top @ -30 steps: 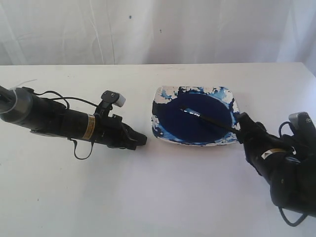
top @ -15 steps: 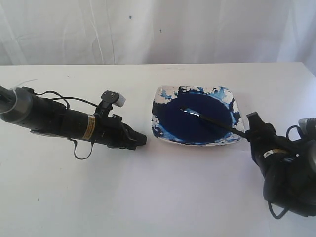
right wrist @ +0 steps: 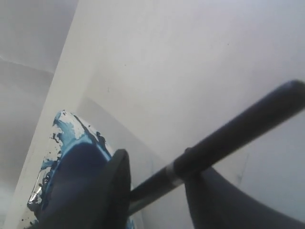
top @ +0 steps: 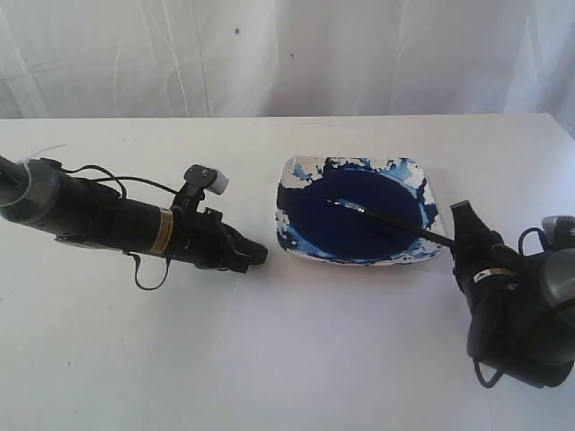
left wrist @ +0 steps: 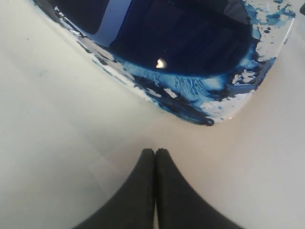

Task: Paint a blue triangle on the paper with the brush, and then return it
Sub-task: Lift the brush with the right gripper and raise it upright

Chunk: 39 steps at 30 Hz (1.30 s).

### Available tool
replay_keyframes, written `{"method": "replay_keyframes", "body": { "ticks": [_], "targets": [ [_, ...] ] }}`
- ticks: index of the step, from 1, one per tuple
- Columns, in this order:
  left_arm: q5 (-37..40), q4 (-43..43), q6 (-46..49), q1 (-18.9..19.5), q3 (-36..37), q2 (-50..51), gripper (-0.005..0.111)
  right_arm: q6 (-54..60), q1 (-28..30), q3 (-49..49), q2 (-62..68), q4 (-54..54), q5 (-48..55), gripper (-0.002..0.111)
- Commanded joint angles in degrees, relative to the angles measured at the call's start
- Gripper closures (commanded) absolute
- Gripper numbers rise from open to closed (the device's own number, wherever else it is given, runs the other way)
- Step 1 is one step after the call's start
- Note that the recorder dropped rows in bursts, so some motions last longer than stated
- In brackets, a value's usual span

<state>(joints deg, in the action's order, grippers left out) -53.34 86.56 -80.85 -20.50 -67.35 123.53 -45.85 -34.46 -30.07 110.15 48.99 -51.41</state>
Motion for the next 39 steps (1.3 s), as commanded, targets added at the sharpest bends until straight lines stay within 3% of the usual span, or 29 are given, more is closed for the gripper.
{"method": "replay_keyframes", "body": {
  "ticks": [1,10,22,30,39],
  "targets": [
    [2.48,0.85,0.07,-0.20,-0.05,-0.12,0.107,1.13,0.22,0.01,0.33,0.44,0.55,0.076],
    [2.48,0.85,0.07,-0.20,-0.05,-0.12,0.107,7.13,0.22,0.01,0.33,0.33,-4.08,0.101],
    [2.48,0.85,0.07,-0.20,-0.05,-0.12,0.107,18.31,0.22,0.01,0.33,-1.80,-18.56,0.102],
    [2.48,0.85,0.07,-0.20,-0.05,-0.12,0.107,21.11,0.22,-0.20,0.22,-3.86,-18.56,0.102],
    [2.48,0.85,0.07,-0.20,-0.05,-0.12,0.107,32.80,0.22,-0.20,-2.93,-7.31,-18.56,0.102]
  ]
}}
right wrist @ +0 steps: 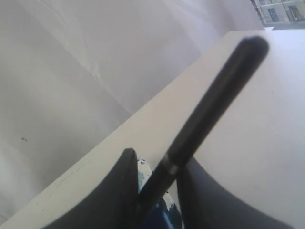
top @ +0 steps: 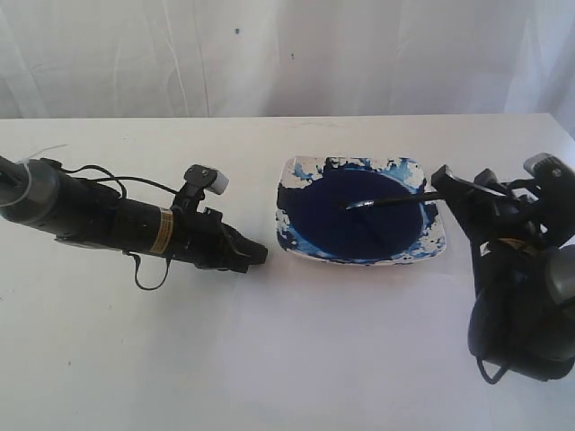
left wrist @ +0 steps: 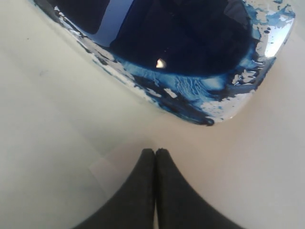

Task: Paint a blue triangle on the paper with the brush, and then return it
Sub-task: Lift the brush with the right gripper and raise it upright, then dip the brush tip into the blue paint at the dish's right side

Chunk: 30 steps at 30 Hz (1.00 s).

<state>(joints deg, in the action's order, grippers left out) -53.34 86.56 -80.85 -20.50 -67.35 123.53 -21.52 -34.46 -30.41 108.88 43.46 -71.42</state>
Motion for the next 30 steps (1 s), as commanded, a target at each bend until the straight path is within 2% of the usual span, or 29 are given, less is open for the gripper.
{"method": "replay_keyframes", "body": {
  "ticks": [1,15,30],
  "targets": [
    [2.48,0.85,0.07,-0.20,-0.05,-0.12,0.107,9.71,0.22,0.14,-2.21,-2.07,1.46,0.102],
    [2.48,0.85,0.07,-0.20,-0.05,-0.12,0.107,23.35,0.22,0.14,-11.75,-4.62,1.46,0.102],
    [2.48,0.85,0.07,-0.20,-0.05,-0.12,0.107,23.80,0.22,0.14,-17.41,-6.99,1.46,0.102]
  ]
}}
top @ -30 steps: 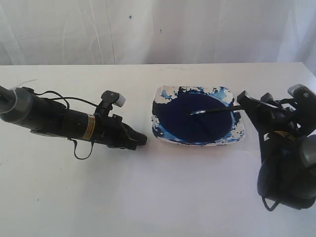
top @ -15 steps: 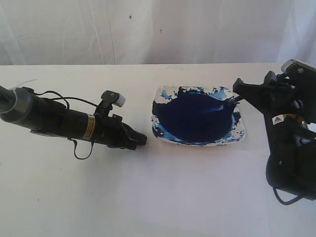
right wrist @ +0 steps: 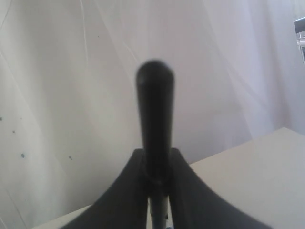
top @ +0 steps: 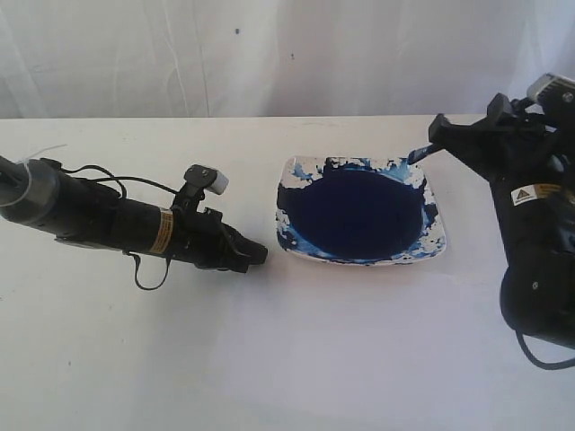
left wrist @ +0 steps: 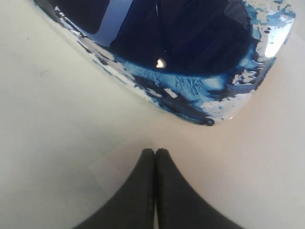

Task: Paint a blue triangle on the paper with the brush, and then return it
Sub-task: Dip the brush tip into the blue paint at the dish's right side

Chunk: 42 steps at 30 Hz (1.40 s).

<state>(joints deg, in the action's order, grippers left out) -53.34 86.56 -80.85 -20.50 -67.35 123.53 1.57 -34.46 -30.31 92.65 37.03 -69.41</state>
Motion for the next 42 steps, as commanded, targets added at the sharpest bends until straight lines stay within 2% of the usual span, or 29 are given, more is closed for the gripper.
{"method": "replay_keyframes", "body": {
  "ticks": [1,8,15,29,35,42],
  "targets": [
    [2.48,0.85,0.07,-0.20,-0.05,-0.12,0.107,0.82,0.22,0.04,-1.46,-0.61,-0.55,0.102],
    [2.48,0.85,0.07,-0.20,-0.05,-0.12,0.107,3.35,0.22,0.14,-3.99,-1.00,1.52,0.102],
    [2.48,0.85,0.07,-0.20,-0.05,-0.12,0.107,6.36,0.22,0.14,-9.10,-1.00,13.47,0.102],
    [2.48,0.85,0.07,-0.20,-0.05,-0.12,0.107,18.49,0.22,0.14,-20.73,-0.59,29.29,0.102],
    [2.48,0.85,0.07,-0.20,-0.05,-0.12,0.107,21.96,0.22,0.45,-24.47,1.35,34.39,0.102],
    [2.48,0.85,0.07,-0.20,-0.05,-0.12,0.107,30.55,0.22,0.45,-26.20,9.78,36.79,0.102]
  ]
}}
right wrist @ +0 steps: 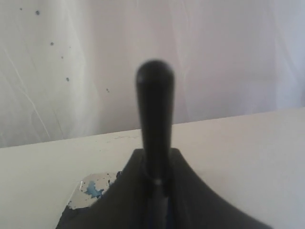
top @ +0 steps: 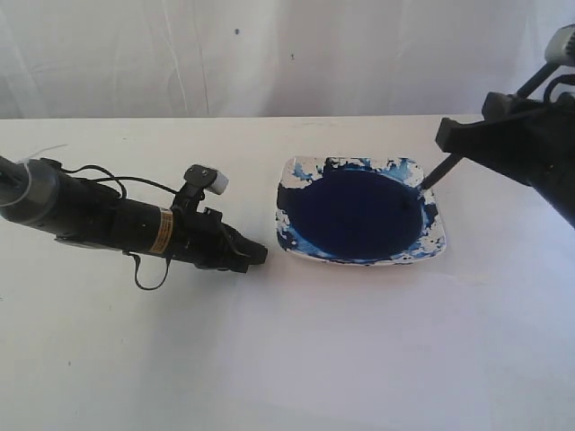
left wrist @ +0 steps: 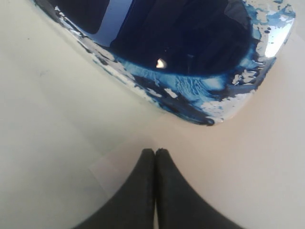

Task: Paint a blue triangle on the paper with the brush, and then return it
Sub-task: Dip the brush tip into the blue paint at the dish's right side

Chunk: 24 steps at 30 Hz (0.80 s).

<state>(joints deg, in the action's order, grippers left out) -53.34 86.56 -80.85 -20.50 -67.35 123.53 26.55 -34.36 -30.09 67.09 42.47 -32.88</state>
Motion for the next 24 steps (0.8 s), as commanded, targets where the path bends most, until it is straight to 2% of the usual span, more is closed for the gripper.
{"method": "replay_keyframes", "body": {
  "ticks": [1,24],
  "targets": [
    [2.48,0.85,0.07,-0.20,-0.05,-0.12,0.107,6.91,0.12,0.24,-0.64,5.74,0.13,0.102],
    [2.48,0.85,0.07,-0.20,-0.05,-0.12,0.107,9.84,0.12,1.52,-0.64,9.39,0.37,0.102]
  ]
}}
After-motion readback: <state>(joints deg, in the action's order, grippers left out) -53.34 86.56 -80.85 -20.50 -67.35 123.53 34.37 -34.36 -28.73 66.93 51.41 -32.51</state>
